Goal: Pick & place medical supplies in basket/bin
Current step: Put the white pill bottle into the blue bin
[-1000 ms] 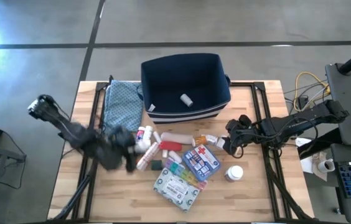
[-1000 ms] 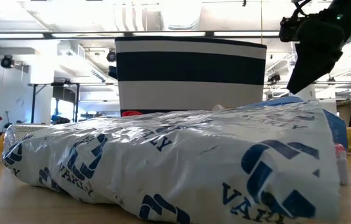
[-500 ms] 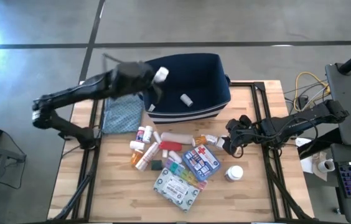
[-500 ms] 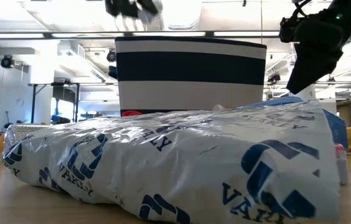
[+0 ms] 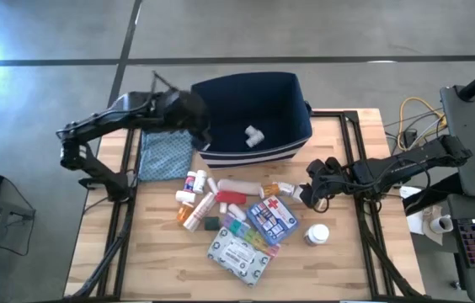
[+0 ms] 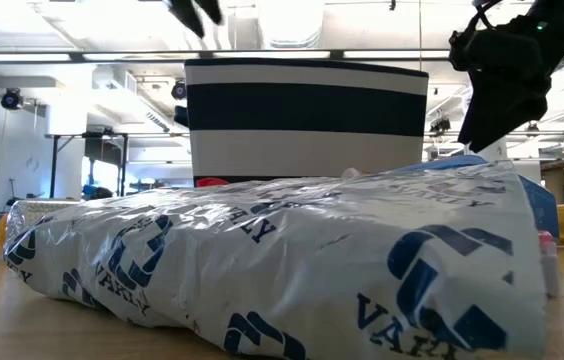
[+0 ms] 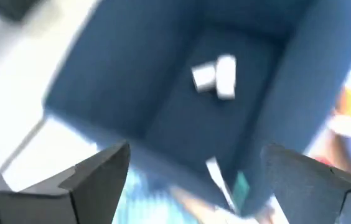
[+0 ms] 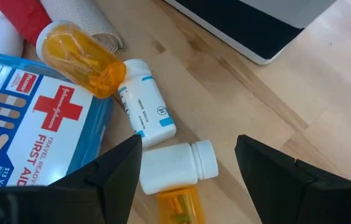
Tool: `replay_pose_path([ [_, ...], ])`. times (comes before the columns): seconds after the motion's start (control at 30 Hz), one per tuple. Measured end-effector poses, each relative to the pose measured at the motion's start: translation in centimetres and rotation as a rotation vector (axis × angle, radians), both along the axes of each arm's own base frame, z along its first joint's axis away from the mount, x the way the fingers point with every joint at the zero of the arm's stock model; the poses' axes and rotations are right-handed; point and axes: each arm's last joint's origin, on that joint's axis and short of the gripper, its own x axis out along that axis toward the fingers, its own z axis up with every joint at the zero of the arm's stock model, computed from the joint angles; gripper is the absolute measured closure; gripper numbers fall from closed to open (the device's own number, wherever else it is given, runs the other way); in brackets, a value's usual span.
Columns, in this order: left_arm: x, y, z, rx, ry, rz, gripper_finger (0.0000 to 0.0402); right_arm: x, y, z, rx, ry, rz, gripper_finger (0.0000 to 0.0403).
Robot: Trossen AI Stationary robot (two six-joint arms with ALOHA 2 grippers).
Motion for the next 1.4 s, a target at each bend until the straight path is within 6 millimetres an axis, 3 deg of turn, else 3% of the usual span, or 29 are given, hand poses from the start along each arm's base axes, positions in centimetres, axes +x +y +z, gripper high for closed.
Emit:
replay_pose_path([
  [0.13,-2.7,-4.0,-0.4,-0.092,0.084,-0.017,0.0061,0.0,0.0,0.0,-0.011,0.007,0.018,0.0156],
  [0.3,-4.2,-8.4,-3.5,-0.245,0.076,-0.091,0.0061,0.0,0.0,0.0,-0.028,0.015,0.036,0.0158],
  [0.43,-5.5,-11.6,-8.9,-0.169,0.273,-0.266,0.0061,0.0,0.0,0.0,-0.043,0.022,0.057,0.0158],
  [0.57,-5.9,-13.2,-15.1,-0.133,0.363,-0.336,0.0061,0.0,0.0,0.0,-0.052,0.028,0.072,0.0158],
  [0.67,-5.8,-13.5,-18.9,-0.129,0.377,-0.346,0.0061,0.0,0.0,0.0,-0.052,0.028,0.073,0.0159],
  [0.8,-6.0,-13.1,-21.8,-0.127,0.379,-0.33,0.0061,0.0,0.0,0.0,-0.043,0.028,0.073,0.0159],
  [1.07,-5.9,-12.9,-24.3,-0.138,0.325,-0.356,0.0061,0.0,0.0,0.0,-0.02,0.017,0.046,0.0159],
  [1.27,-6.4,-11.4,-26.9,-0.122,0.352,-0.327,0.0063,0.0,0.0,0.0,0.006,-0.004,-0.007,0.0159],
  [1.4,-6.5,-10.6,-27.4,-0.109,0.383,-0.322,0.0088,0.0,0.0,0.0,0.007,-0.004,-0.008,0.0159],
])
